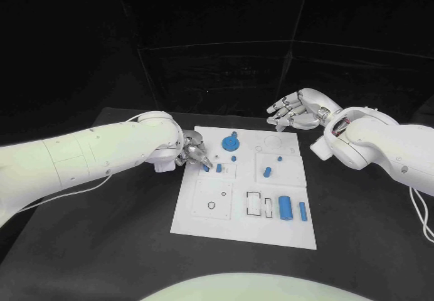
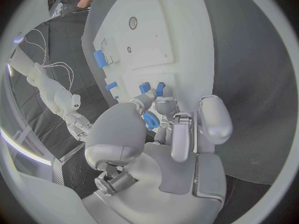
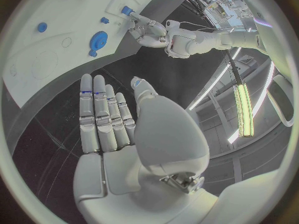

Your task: Assemble the parts on the task board

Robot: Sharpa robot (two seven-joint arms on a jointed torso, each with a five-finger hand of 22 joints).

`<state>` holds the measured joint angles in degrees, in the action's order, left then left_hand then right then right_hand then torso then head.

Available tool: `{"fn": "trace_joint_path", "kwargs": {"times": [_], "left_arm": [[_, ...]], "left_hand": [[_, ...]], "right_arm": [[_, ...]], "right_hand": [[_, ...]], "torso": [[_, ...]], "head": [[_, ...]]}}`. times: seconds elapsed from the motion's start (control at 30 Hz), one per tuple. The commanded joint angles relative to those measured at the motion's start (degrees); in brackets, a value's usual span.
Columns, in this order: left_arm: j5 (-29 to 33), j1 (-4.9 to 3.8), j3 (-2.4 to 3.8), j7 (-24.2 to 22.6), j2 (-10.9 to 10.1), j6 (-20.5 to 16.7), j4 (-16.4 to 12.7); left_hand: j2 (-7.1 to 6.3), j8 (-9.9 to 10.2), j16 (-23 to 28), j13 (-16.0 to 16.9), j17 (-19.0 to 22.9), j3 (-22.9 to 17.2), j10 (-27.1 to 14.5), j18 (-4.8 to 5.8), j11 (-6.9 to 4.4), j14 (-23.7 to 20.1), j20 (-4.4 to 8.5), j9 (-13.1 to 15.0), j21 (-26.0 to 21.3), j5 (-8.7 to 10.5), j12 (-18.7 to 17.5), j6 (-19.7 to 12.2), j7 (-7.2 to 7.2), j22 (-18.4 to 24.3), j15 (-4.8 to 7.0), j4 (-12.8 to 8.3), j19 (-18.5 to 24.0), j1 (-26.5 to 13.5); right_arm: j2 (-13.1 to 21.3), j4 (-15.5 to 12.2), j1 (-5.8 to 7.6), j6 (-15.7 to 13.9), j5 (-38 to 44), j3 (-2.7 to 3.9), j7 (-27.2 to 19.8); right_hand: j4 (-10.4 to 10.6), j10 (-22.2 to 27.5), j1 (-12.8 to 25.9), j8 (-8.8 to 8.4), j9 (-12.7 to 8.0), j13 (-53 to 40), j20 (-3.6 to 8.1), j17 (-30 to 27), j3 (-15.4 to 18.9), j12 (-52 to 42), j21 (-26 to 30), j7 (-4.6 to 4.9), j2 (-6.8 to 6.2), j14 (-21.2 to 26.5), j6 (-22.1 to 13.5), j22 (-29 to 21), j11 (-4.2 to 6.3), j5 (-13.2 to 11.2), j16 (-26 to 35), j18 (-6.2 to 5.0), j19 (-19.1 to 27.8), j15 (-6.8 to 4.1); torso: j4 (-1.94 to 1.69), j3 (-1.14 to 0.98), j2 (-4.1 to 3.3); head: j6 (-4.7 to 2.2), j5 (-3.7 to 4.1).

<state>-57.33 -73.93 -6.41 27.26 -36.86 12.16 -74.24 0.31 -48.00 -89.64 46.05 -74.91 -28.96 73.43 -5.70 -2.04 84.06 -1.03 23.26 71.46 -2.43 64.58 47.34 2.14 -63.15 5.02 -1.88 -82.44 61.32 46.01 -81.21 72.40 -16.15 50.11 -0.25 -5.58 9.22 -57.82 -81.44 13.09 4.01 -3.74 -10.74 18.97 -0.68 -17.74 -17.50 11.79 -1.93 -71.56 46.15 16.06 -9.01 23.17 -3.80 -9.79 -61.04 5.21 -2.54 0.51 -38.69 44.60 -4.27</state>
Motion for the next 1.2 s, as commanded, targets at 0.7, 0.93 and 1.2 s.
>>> {"fn": "trace_joint_path", "kwargs": {"times": [0.7, 0.93, 1.2], "left_arm": [[0.0, 0.02, -0.49, 1.5, 0.8, 0.3, 0.6], [0.2, 0.02, -0.5, 1.8, 0.7, -0.9, 0.8], [0.7, 0.03, -0.48, 0.5, 0.3, -2.8, 0.5]], "left_hand": [[-2.49, -1.0, -0.4, 0.2, -15.1, 4.4, 0.8, 0.46, -0.44, 5.9, 0.51, 0.2, 0.5, -0.27, 0.6, 2.3, -0.64, -0.5, 0.72, 2.8, -0.3, -4.6], [-3.75, -1.2, -0.4, 0.2, -15.1, 8.6, 0.9, 0.49, -0.42, 5.9, 0.58, 0.4, 0.5, -0.27, 0.6, 2.6, -0.6, -0.6, 0.75, 5.3, -0.4, -7.5], [-4.96, -1.4, -0.4, 0.3, -15.1, 13.0, 0.9, 0.52, -0.55, 5.9, 0.69, 0.6, 0.6, -0.26, 0.8, 2.6, -0.78, -0.9, 0.87, 6.9, -0.5, -8.4]], "right_arm": [[-0.1, -0.1, 0.12, 0.2, -0.1, 0.04, -0.5], [-0.2, 0.0, 0.12, 0.2, -0.1, 0.04, -0.5], [-0.2, 0.0, 0.12, 0.3, -0.1, 0.04, -0.6]], "right_hand": [[-0.2, 0.5, -0.4, 0.35, 0.0, 0.1, -0.22, -0.2, -0.1, -0.3, 0.4, 1.41, 0.15, 0.4, -0.5, -0.1, 0.01, 0.2, 0.1, -0.45, 0.3, 0.08], [-0.2, 0.5, -0.3, 0.37, 0.0, 0.1, -0.24, -0.4, -0.1, -0.3, 0.4, 1.42, 0.13, 0.4, -0.6, -0.2, -0.01, 0.2, 0.1, -0.45, 0.3, 0.11], [-0.2, 0.6, -0.3, 0.4, 0.0, 0.1, -0.27, -0.6, -0.1, -0.3, 0.5, 1.45, 0.1, 0.5, -0.6, -0.2, -0.06, 0.2, 0.2, -0.43, 0.3, 0.15]], "torso": [[-0.04, 0.06, -0.03], [-0.08, 0.05, 0.0], [-0.07, 0.1, 0.06]], "head": [[-0.03, 0.23], [-0.03, 0.24], [-0.18, 0.29]]}}
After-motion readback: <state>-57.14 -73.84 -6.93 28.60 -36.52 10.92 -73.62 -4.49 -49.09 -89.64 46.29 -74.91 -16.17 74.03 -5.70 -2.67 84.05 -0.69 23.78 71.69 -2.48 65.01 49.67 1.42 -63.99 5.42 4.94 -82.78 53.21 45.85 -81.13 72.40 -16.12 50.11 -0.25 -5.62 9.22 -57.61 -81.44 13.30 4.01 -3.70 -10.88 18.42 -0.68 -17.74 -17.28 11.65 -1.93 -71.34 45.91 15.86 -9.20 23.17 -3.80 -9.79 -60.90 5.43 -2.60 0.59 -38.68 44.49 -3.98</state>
